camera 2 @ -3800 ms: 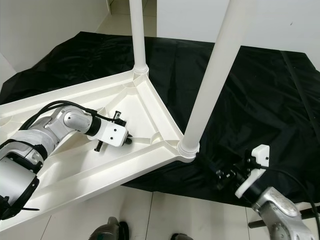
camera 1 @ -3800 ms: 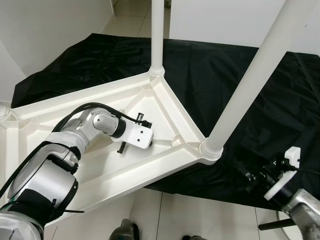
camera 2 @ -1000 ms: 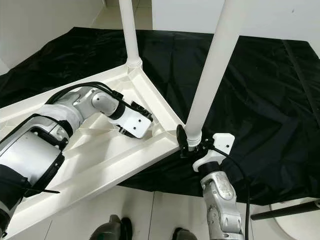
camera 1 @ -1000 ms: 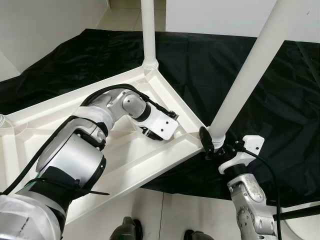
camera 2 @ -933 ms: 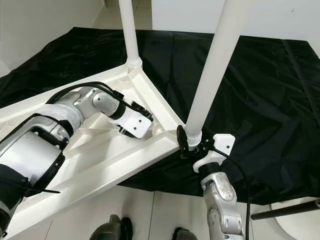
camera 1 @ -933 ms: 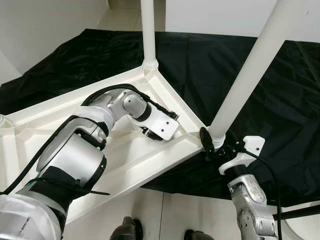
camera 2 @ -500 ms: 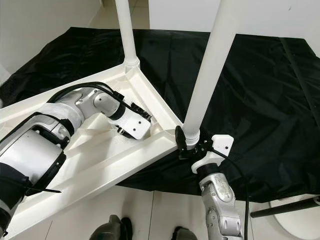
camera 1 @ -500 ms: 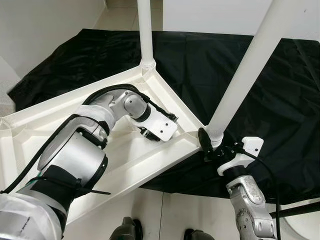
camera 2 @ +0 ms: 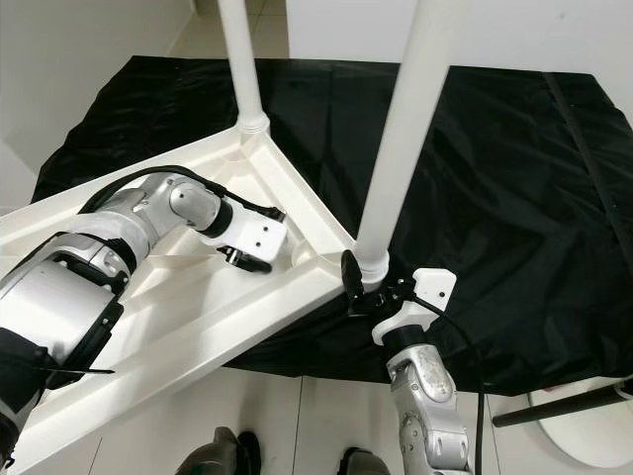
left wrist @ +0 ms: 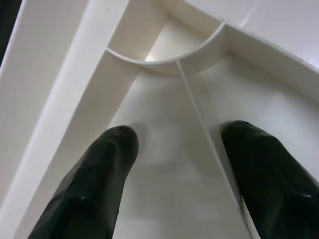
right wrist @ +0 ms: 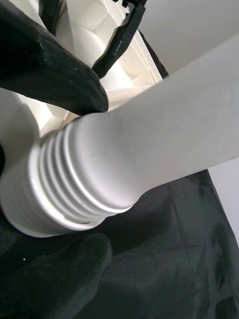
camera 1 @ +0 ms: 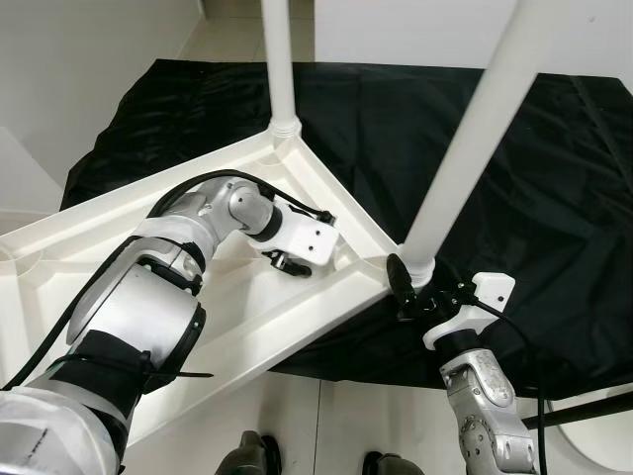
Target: Building children table
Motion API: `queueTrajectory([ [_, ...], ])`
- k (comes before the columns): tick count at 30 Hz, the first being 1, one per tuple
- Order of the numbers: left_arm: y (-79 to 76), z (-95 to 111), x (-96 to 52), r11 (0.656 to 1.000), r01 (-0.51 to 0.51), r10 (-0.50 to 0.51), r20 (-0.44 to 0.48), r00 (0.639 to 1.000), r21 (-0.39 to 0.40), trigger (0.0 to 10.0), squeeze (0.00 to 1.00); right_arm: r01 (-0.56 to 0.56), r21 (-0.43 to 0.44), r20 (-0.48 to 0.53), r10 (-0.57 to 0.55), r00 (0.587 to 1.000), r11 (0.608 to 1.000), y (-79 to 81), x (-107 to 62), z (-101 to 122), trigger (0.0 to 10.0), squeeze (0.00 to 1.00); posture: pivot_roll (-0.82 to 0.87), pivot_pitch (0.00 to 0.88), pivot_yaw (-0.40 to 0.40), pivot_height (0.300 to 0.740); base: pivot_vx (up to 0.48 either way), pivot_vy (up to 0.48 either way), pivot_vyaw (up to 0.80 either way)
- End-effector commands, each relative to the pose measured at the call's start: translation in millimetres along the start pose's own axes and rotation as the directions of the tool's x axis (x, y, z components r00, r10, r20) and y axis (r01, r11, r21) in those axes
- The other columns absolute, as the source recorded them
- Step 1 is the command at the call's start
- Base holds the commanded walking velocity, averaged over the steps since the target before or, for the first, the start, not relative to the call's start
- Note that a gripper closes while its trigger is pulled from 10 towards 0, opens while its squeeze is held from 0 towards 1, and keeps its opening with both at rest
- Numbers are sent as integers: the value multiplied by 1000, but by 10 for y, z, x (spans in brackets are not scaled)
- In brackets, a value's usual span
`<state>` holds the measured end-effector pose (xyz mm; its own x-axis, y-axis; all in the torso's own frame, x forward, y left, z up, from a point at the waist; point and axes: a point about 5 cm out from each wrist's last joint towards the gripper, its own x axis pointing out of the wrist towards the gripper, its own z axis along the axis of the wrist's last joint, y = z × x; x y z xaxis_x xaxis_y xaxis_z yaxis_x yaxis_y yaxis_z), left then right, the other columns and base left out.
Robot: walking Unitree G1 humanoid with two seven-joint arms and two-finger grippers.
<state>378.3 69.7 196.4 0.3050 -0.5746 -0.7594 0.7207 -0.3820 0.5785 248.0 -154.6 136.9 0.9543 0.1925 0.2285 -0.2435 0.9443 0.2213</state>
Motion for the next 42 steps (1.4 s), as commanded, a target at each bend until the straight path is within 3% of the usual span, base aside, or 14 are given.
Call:
queueTrajectory([
  [1,161,-229,-111,837,-547,540,-111,834,-36,10000,0,4,9,-23,-4,1000,1000,14,-18,-45,10000,0,-27,158,98,740,0,0,0],
  [8,217,-240,-157,809,-586,575,-133,807,-55,10000,0,6,14,-23,-5,1000,1000,32,-19,-50,10000,0,-30,158,99,740,0,0,0],
  [13,341,-97,-152,775,-623,618,-80,782,-105,10000,0,-9,23,-32,10,999,1000,87,5,-82,10000,0,-26,156,95,740,0,0,0],
  [18,335,-29,-97,791,-599,599,-43,800,-121,10000,0,-20,20,-30,21,999,1000,105,31,-74,10000,0,-26,158,101,740,0,0,0],
  [30,152,-46,37,849,-496,505,7,863,-183,10000,0,-64,3,-42,64,997,998,171,8,-86,10000,0,-18,166,99,740,0,0,0],
  [31,143,-42,41,850,-489,502,20,865,-195,7647,0,-65,5,-42,65,997,998,182,13,-92,10000,0,-18,165,99,740,0,0,0],
  [32,143,-42,41,850,-489,502,20,865,-195,7647,0,-65,5,-42,65,997,998,182,13,-92,10000,0,-18,165,99,740,0,0,0],
  [33,139,-38,41,850,-486,501,30,865,-205,4471,0,-65,6,-42,65,997,998,189,18,-94,10000,0,-18,165,99,740,0,0,0],
  [34,139,-38,41,850,-486,501,30,865,-205,4471,0,-65,6,-42,65,997,998,189,18,-94,10000,0,-18,165,99,740,0,0,0],
  [35,140,-37,39,846,-485,504,35,863,-220,0,0,-64,7,-41,64,997,998,190,22,-94,10000,0,-18,165,98,740,0,0,0],
  [42,124,-18,41,865,-463,482,62,874,-195,0,0,-59,10,-43,60,997,998,176,26,-98,10000,0,-16,167,97,740,0,0,0],
])
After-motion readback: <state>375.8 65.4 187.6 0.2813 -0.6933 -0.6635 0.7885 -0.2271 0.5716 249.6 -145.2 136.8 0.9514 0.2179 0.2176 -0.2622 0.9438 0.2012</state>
